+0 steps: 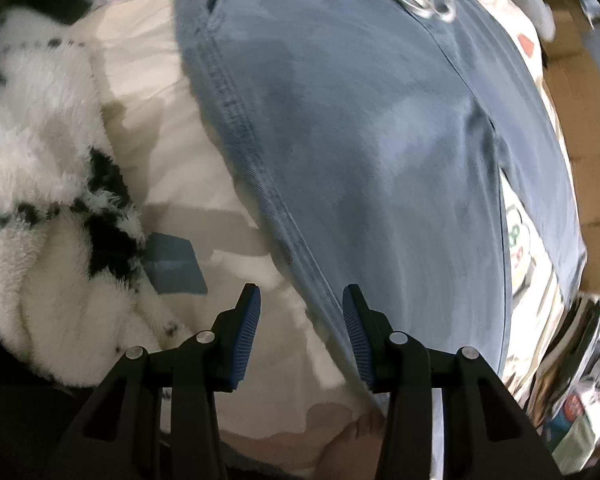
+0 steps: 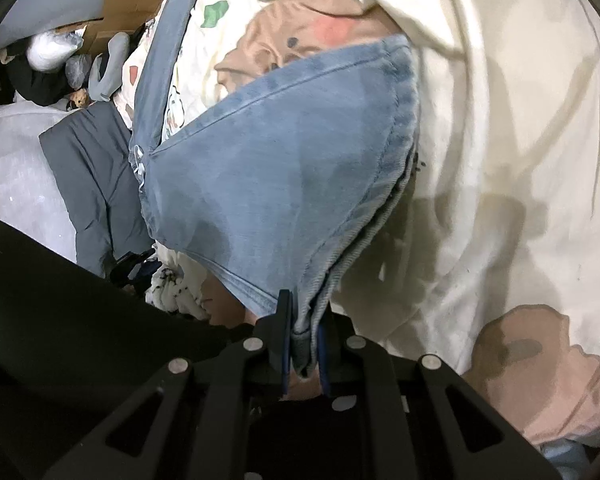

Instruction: Fold clothes

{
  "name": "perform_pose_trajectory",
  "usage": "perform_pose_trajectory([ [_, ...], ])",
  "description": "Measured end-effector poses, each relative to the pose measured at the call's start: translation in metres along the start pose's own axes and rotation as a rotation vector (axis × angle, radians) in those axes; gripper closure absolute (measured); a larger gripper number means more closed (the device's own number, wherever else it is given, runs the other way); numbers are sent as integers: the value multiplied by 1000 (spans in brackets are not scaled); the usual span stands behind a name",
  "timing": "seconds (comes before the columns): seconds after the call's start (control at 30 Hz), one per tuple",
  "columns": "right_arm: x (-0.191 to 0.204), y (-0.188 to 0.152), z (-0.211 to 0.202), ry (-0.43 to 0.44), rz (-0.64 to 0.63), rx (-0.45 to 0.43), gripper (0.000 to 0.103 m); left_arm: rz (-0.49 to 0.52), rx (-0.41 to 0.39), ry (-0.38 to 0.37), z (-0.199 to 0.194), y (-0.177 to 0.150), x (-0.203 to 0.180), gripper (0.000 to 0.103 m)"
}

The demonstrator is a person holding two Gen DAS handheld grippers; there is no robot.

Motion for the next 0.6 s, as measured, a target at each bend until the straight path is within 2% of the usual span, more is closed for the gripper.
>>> perform_pose_trajectory([
  [0.27, 22, 4, -12, -32, -22, 7, 93, -152, -69, -64, 19, 19, 31, 60],
  [0.4, 26, 7, -15, -50, -24, 18, 93, -194, -87, -80, 30, 28, 40, 60],
  [0.6, 37, 15, -25, -72, -19, -2, 94, -198, -133, -106, 40, 49, 44, 60],
])
Point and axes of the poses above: each gripper's, at about its wrist camera, not at the fingertips, and z roughly the way its jaws point, x to its left, y to its top, the point moved 5 cm from there along z, roughly the way its jaws point, and after that the axes turned 5 degrees about -x, right-handed, at the moved point
